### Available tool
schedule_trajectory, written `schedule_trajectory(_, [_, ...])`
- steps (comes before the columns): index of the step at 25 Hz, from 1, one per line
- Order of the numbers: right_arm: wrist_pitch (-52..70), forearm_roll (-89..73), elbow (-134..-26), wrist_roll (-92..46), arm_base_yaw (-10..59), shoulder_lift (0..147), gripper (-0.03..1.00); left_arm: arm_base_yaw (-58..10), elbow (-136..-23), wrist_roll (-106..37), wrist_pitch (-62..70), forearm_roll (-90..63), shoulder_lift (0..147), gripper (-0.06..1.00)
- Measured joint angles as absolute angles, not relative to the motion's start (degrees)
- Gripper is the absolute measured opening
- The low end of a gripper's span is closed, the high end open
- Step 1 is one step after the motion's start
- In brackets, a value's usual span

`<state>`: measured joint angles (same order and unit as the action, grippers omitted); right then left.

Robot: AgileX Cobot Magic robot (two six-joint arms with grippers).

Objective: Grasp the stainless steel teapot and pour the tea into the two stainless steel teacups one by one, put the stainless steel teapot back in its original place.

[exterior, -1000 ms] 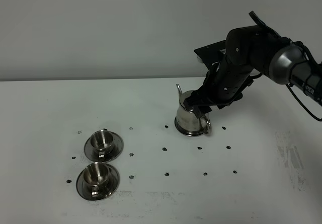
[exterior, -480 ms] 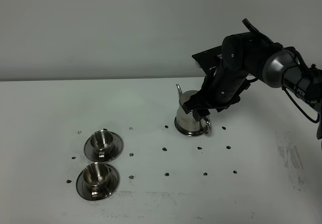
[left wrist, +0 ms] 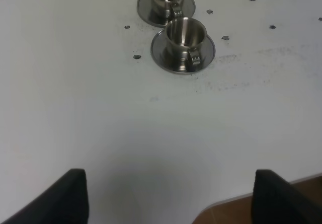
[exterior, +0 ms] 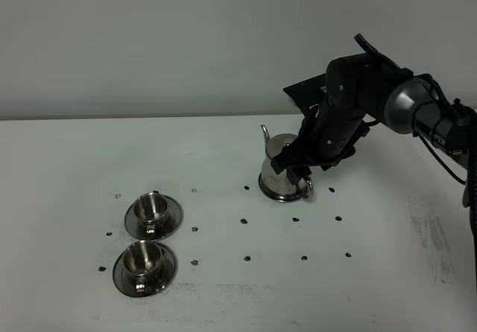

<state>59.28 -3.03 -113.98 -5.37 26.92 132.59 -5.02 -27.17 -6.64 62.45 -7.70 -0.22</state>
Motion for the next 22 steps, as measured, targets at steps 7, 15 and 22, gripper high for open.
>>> schedule_trajectory(7, [58.99,-2.89,-114.23,-5.37,26.92,134.20,0.57,-5.02,-27.17,-6.64,62.45,-7.70,-0.22,0.66])
schedule_trajectory(15, [59.31,-2.03,-115.79,-6.02,26.92,135.39,0.25,-5.02,-27.17,-6.71,62.45,-7.70,-0.22,0.66])
schedule_trajectory(22, [59.11,-1.57,-115.92,-8.84,26.92,135.43,0.16,-5.02,-27.17,-6.66,62.45,-7.70,-0.22,0.66])
